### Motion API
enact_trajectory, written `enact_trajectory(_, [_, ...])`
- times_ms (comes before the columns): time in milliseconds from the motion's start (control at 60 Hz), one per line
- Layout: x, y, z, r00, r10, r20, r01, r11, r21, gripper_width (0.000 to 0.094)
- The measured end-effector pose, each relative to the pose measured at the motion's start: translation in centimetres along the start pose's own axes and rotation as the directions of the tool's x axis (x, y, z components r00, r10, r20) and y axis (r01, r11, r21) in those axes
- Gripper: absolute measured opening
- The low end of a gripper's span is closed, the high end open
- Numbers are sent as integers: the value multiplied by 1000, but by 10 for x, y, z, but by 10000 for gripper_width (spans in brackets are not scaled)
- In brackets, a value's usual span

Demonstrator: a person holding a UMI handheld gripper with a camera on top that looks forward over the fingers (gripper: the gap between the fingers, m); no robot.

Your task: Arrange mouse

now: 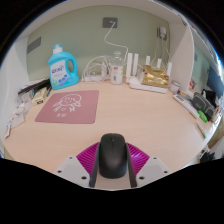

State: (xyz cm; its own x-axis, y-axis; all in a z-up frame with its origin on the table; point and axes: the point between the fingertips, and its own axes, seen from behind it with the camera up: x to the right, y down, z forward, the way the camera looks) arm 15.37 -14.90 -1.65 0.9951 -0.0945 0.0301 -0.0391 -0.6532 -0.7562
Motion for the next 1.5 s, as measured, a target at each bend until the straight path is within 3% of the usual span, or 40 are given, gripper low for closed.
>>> enact_trajectory(133, [-1, 1, 0, 1000, 2, -6, -2, 1000, -25, 378])
enact_trajectory(300, [0, -14, -8, 1000, 7, -8, -7, 999, -49, 360])
enact_trajectory(517, [3, -170, -32, 999, 21, -36, -15, 987, 161, 363])
enact_trajectory(633, [-31, -257, -28, 1000, 15, 9, -17, 958, 285, 363])
enact_trajectory(700, [-63, -280, -12, 999, -1, 48, -14, 953, 304, 360])
enact_trajectory(800, [-114, -274, 27, 994, -22, 106, -7, 966, 260, 359])
enact_trajectory(900, [-152, -230, 77, 990, -30, 135, 9, 989, 150, 358])
enact_trajectory(1100, [-173, -149, 139, 994, -33, 108, 35, 999, -17, 367])
enact_trajectory(1267, [-178, -137, 144, 993, -44, 108, 48, 998, -36, 487])
enact_trajectory(1300, [-178, -137, 142, 993, -41, 110, 46, 998, -39, 572])
enact_trajectory(1350, [-179, -140, 134, 993, -41, 112, 45, 998, -37, 830])
enact_trajectory(1367, [-179, -141, 130, 993, -42, 110, 46, 998, -36, 866])
enact_trajectory(1417, [-176, -149, 116, 994, -45, 95, 47, 999, -19, 819])
enact_trajectory(1500, [-174, -163, 84, 996, -56, 72, 55, 998, 21, 856])
